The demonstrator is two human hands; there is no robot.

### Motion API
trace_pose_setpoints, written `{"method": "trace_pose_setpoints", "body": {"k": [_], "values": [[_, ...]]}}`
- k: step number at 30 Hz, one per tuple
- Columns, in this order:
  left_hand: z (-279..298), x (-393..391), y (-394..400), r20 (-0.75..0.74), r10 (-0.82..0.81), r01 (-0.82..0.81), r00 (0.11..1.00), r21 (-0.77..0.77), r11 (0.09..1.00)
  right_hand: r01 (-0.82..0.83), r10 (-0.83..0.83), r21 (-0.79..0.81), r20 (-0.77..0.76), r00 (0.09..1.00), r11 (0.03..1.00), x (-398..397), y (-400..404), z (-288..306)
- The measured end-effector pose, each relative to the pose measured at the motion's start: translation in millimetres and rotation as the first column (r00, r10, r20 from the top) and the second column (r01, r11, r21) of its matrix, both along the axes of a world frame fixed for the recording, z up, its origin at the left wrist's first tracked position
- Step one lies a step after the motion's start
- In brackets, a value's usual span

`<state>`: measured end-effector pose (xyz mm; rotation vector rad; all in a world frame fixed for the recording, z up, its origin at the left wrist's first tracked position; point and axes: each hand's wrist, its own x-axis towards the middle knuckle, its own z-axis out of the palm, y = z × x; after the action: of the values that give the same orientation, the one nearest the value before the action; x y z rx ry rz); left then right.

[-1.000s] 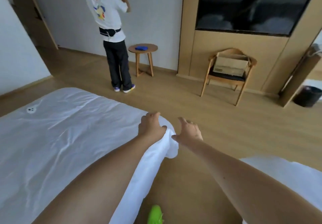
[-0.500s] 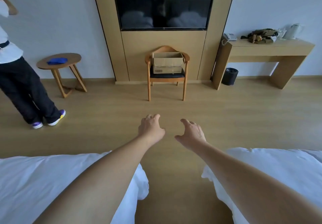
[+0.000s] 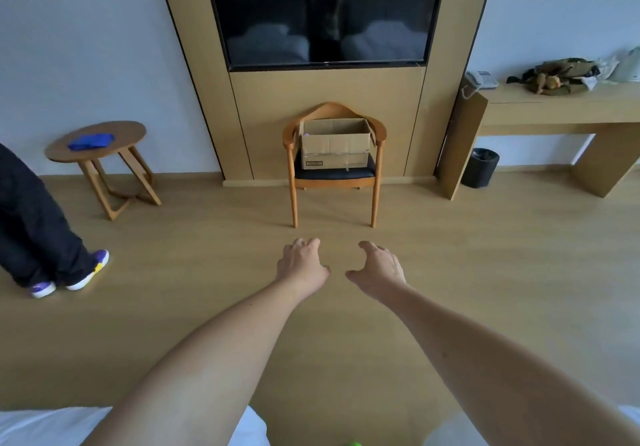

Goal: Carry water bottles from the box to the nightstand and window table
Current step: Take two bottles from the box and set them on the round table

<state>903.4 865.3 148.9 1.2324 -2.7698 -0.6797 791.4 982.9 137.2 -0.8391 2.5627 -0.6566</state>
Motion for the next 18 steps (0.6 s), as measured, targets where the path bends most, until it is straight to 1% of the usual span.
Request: {"method": "trace_pose_setpoints", "body": {"k": [4,9,12,18], "values": [[6,-60,-42,0.004,-0.023,0.023,1.0,0.022,1.0,-0.005,0.006,-0.01,0.025,1.0,1.0,-66,-48,7],[0,-124,-105,0.035,-0.029,0.028,0.999,0.022,0.999,0.012,-0.013,0.011,0.076,0.997,1.0,-128,-104,-7],[-8,-166,-153,0.018,-0.056,0.056,0.998,0.01,0.998,0.022,-0.023,0.021,0.057,0.998,1.0,-167,-149,-14],[-19,-263,-273,-0.04,-0.089,0.089,0.995,-0.007,0.996,0.013,-0.013,0.056,-0.004,1.0,0.998,-250,-263,-20]]}}
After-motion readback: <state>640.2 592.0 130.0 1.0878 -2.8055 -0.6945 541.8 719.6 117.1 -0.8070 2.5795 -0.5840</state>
